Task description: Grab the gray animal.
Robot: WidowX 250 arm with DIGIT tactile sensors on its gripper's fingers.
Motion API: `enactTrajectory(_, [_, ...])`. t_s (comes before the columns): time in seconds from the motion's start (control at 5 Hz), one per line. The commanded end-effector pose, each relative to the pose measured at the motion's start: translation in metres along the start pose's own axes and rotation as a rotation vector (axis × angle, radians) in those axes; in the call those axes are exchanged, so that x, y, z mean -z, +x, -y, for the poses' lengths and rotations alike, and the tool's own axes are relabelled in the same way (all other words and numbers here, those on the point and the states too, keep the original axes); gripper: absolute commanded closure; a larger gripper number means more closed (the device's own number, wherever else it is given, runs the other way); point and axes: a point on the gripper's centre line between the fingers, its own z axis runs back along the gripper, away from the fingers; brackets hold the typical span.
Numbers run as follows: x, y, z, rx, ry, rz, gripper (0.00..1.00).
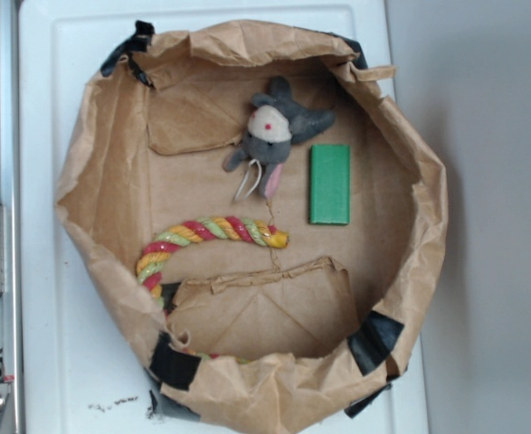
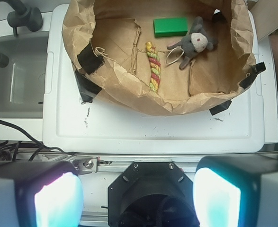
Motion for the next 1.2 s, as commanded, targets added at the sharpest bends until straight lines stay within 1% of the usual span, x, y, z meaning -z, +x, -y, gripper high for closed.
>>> enactTrajectory(0.0, [0.0,0.0,0.0,0.0,0.0,0.0,0.0])
enactTrajectory(0.2, [0.012,0.037,0.022,-0.133,-0.002,0.014,0.0])
enactTrajectory(0.4, [0.027,0.075,0.028,-0.389,-0.083,0.048,0.0])
enactTrajectory(0.6, [0.038,0.109,0.009,-0.628,-0.116,0.186,0.0])
enactTrajectory(1.0, [0.038,0.109,0.009,-0.628,-0.116,0.186,0.0])
